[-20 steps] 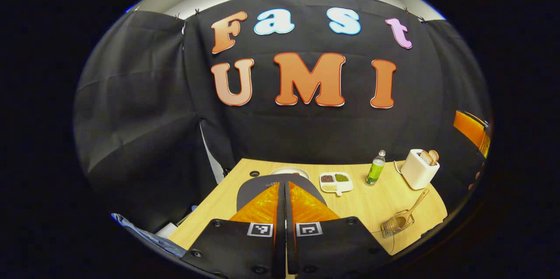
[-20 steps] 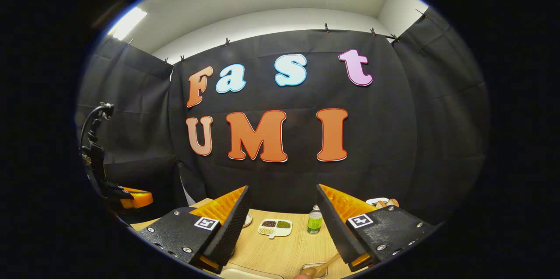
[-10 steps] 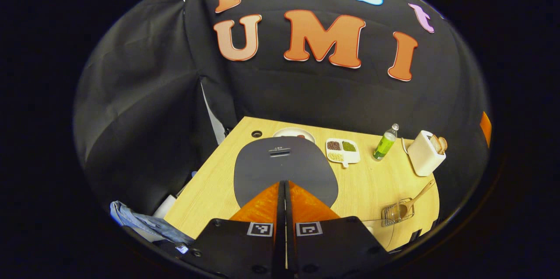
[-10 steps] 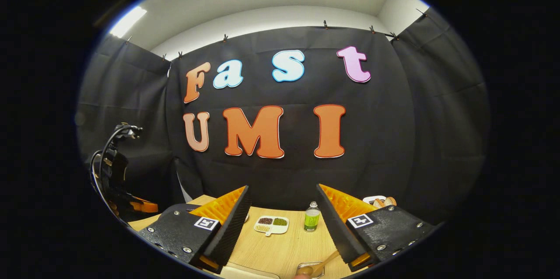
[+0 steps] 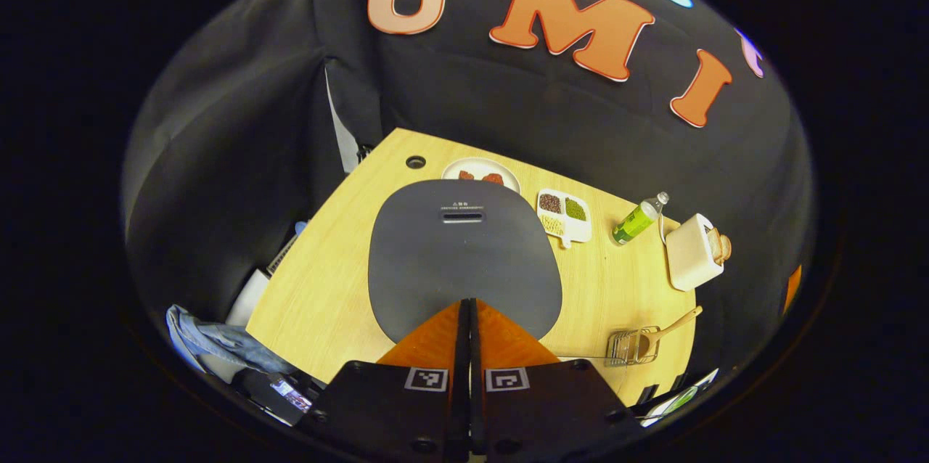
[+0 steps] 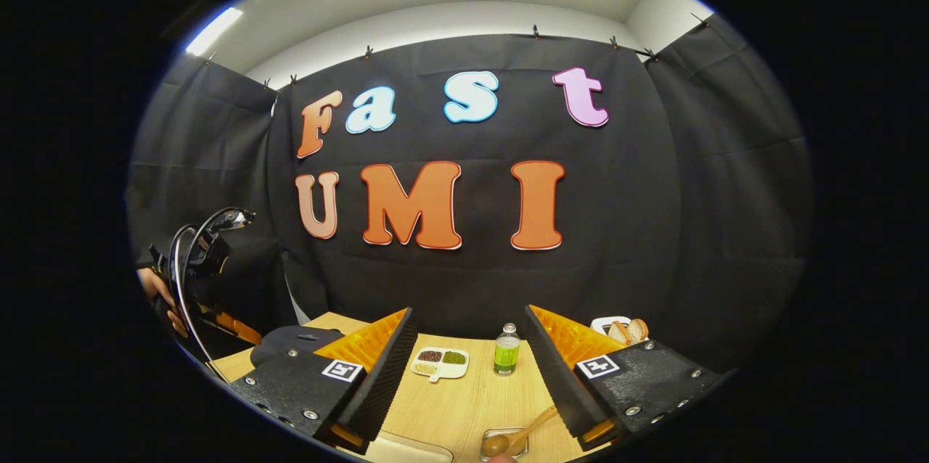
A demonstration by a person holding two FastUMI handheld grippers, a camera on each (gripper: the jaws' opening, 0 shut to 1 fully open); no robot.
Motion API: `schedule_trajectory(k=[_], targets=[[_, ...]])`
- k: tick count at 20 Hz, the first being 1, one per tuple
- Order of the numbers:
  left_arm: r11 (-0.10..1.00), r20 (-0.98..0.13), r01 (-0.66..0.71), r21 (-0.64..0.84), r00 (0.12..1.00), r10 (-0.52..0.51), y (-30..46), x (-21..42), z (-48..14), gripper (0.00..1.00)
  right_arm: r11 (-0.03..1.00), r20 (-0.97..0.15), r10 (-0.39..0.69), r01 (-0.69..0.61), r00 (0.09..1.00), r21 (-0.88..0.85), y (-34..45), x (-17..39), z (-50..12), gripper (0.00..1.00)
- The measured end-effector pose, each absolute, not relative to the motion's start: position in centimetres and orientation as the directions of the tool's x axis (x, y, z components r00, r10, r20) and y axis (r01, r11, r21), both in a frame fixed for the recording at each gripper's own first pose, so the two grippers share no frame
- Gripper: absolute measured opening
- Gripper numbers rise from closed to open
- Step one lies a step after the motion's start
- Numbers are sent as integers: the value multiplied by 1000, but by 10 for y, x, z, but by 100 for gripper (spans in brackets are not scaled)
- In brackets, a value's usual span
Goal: Close the left gripper, press the button to open the rice cooker; take a wooden spoon from the chopstick holder with the right hand, scoop a spoonful of rice and pour it into the rice cooker, then put the wooden spoon back into the chopstick holder.
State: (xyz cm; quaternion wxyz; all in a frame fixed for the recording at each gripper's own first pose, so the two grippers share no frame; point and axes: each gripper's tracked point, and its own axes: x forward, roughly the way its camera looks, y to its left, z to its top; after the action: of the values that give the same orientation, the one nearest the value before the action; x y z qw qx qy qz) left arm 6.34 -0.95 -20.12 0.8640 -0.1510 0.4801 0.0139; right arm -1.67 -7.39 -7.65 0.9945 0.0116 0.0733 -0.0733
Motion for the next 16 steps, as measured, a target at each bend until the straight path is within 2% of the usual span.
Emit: schedule_trajectory(k=[3,7,13,16], targets=[[941,-876,-184,-283,449,-176,-23,62,-222,4,985,-180,-168,173,969,14,-84,-21,-89,92],[921,-895,-201,-333,375,-242,-41,69,-243,5,979,-216,-194,203,957,21,-96,-26,-103,92],[920,-924,-237,-313,299,-237,-49,65,-266,5,971,-242,-225,237,944,25,-107,-29,-119,92],[919,-927,-262,-295,313,-208,-46,63,-267,5,970,-252,-226,240,941,24,-107,-27,-126,92]])
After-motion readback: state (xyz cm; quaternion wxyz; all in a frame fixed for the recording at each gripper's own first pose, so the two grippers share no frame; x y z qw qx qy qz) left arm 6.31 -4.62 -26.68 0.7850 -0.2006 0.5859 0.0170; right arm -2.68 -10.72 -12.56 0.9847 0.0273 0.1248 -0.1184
